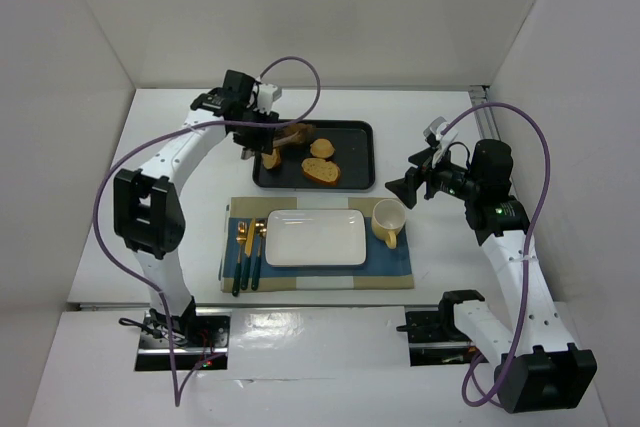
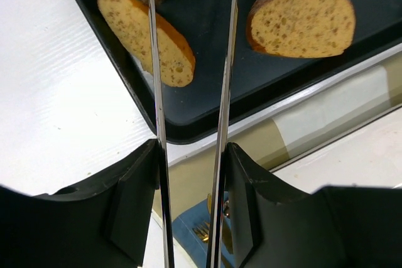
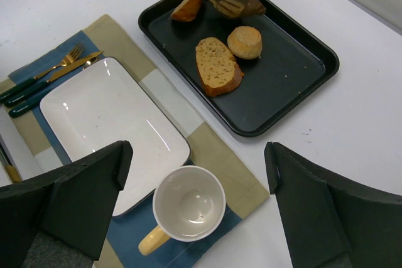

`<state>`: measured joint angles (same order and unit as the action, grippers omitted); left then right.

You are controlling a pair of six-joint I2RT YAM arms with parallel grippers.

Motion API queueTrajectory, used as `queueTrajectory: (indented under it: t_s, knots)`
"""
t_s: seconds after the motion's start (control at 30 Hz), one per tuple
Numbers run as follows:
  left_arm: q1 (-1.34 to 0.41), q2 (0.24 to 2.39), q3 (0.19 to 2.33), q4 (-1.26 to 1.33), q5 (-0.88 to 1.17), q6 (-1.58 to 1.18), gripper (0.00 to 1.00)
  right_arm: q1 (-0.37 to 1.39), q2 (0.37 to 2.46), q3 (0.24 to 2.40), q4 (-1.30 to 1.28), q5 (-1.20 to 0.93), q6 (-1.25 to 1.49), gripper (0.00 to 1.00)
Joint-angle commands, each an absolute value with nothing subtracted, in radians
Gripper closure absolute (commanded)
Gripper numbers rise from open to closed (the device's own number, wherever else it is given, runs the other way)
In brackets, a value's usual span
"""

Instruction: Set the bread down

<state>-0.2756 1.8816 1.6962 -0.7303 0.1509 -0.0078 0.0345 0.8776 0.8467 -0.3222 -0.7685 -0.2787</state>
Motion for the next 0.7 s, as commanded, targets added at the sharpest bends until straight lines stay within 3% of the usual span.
queueTrajectory:
  t_s: [0.0, 0.27, 0.67]
  knots:
    - [-0.272, 1.766, 1.706, -0.687, 0.175, -0.035, 1.0, 0.031, 0.859, 0.876, -0.321, -0.782, -0.287, 0.0]
    - [-0.281, 1.657, 1.657, -0.686, 0.198, -0.064, 1.0, 0.031, 0.859, 0.876, -0.321, -0.773, -0.287, 0.0]
    - [-0.659, 1.215, 1.235, -0.732, 0.043, -0.346, 1.0, 0.031, 0.859, 0.876, -0.321, -0.773, -0.287, 0.0]
